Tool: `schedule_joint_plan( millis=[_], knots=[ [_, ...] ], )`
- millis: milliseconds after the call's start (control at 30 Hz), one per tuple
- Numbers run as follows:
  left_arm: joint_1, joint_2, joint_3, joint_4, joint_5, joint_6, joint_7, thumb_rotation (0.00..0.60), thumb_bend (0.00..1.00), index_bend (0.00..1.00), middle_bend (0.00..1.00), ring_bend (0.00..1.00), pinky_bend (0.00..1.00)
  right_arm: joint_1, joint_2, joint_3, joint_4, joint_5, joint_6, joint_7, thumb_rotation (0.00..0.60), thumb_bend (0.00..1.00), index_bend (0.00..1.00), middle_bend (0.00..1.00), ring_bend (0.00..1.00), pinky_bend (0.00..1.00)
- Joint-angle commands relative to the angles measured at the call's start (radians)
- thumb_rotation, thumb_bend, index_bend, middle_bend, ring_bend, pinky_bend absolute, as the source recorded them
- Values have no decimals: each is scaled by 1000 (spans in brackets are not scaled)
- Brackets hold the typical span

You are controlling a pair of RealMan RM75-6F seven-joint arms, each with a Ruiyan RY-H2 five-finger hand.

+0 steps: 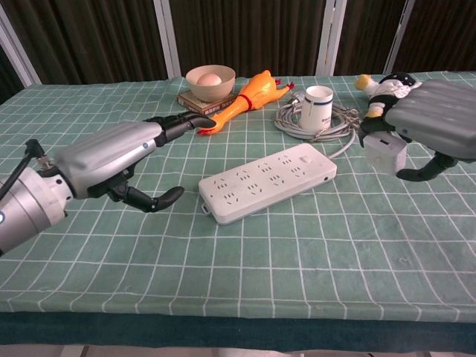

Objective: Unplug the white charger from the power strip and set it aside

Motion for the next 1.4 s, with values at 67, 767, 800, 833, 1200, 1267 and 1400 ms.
schedule_joint_plan(
  millis=[67,767,800,833,1200,1267,1400],
  knots=[
    [20,9,27,12,5,6,6,600,435,0,0,0,57,-17,-20,-35,68,16,-64,-100,600,471,940,671,616,631],
    [25,54,32,35,-21,-38,-29,600,434,0,0,0,59,-67,121,-46,-158,0,-30,-17,600,342,18,128,96,349],
    [29,72,38,23,-23,-41,-27,600,434,0,0,0,59,-84,152,-48,-197,-8,2,11,600,342,8,112,83,339],
    [35,88,45,14,-19,-35,-24,600,433,0,0,0,59,-99,177,-48,-231,-6,25,26,600,342,5,102,74,331],
    [250,337,215,-105,98,221,-21,600,451,0,0,0,57,-397,309,-118,-287,-17,398,268,600,241,0,0,0,15],
    [294,323,224,-43,149,308,-79,600,452,0,0,0,55,-421,298,-125,-241,-7,399,296,600,241,0,0,0,0],
    [341,266,210,121,218,426,-206,600,454,0,0,0,59,-438,299,-113,-219,9,388,297,600,238,0,0,0,0]
  ],
)
